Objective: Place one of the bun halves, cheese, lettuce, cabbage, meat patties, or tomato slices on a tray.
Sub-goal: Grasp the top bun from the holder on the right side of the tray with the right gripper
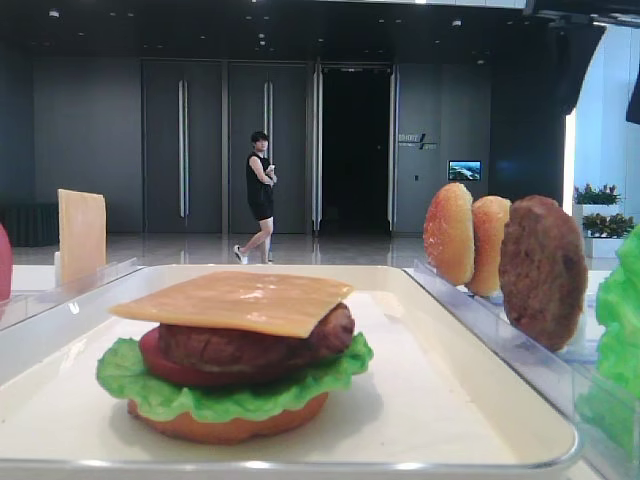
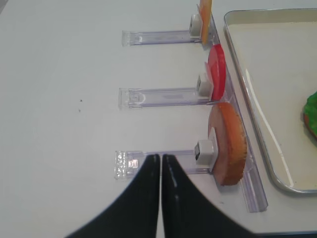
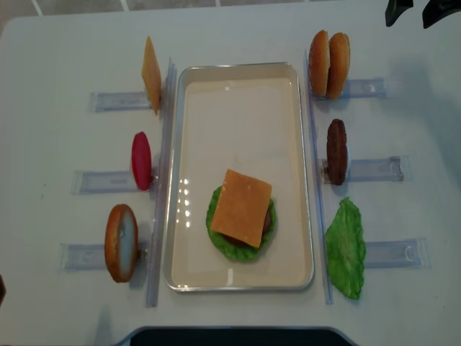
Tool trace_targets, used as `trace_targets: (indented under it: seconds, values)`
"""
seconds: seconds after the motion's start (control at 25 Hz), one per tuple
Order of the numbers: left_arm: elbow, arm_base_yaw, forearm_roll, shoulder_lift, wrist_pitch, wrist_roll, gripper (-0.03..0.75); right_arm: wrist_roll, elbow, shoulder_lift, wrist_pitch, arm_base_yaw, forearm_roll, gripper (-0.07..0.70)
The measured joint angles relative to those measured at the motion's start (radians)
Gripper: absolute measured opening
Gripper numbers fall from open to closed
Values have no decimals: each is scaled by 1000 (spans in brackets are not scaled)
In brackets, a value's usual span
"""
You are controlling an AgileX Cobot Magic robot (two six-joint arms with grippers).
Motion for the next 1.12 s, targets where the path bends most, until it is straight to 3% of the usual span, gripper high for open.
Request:
trace_targets:
  seconds: [0.28,0.56,0.72,1.12]
  values:
    - [0,0,0,0,0,0,0,96,0,0,-7,129,-1,481]
    - [0,0,0,0,0,0,-1,190,0,0,-113,225,-2,481]
    - [0,0,0,0,0,0,-1,205,0,13,-159,236,2,481]
    - [0,0,0,0,0,0,-1,206,0,100,-182,236,3,481]
